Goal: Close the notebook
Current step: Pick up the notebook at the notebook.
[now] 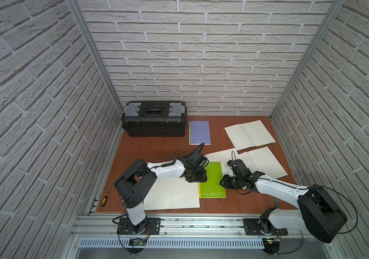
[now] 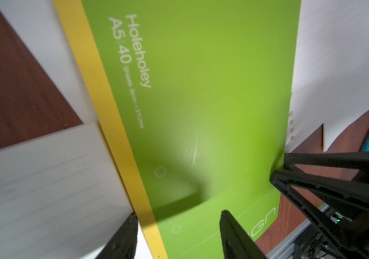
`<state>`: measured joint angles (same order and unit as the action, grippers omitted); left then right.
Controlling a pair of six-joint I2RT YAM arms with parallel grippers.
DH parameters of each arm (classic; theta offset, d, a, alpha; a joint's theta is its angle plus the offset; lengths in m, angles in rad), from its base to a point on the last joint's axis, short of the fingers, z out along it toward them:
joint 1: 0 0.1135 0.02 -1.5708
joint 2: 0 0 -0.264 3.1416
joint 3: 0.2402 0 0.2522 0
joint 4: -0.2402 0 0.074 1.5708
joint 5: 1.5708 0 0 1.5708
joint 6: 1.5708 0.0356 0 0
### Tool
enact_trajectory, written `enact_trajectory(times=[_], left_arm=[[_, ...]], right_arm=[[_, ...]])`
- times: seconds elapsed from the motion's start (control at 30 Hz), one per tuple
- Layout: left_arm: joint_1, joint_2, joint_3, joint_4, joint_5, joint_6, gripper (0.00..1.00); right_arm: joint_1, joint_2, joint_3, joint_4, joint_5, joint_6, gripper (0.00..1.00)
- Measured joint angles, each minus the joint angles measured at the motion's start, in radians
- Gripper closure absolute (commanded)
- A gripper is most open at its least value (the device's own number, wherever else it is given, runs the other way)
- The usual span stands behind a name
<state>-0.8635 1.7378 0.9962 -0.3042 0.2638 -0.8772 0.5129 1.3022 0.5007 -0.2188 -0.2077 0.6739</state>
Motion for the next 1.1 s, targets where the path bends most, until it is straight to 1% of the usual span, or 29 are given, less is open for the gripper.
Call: enact_trajectory(times=[0.3, 0.6, 1.1], left_arm=[[0.024, -0.038, -0.071, 0.098, 0.024, -0.029, 0.41], [0.031, -0.056, -0.105, 0.15, 0.032, -0.05, 0.41], [0.032, -0.063, -0.113, 0.173, 0.044, -0.063, 0.4]], right_arm=[[0.005, 0.014, 0.0, 0.032, 0.005, 0.008, 0.7], [0.011, 0.017, 0.0, 0.041, 0.013, 0.011, 0.7], [0.016, 0.009, 0.0, 0.033, 0.027, 0.012, 0.7]])
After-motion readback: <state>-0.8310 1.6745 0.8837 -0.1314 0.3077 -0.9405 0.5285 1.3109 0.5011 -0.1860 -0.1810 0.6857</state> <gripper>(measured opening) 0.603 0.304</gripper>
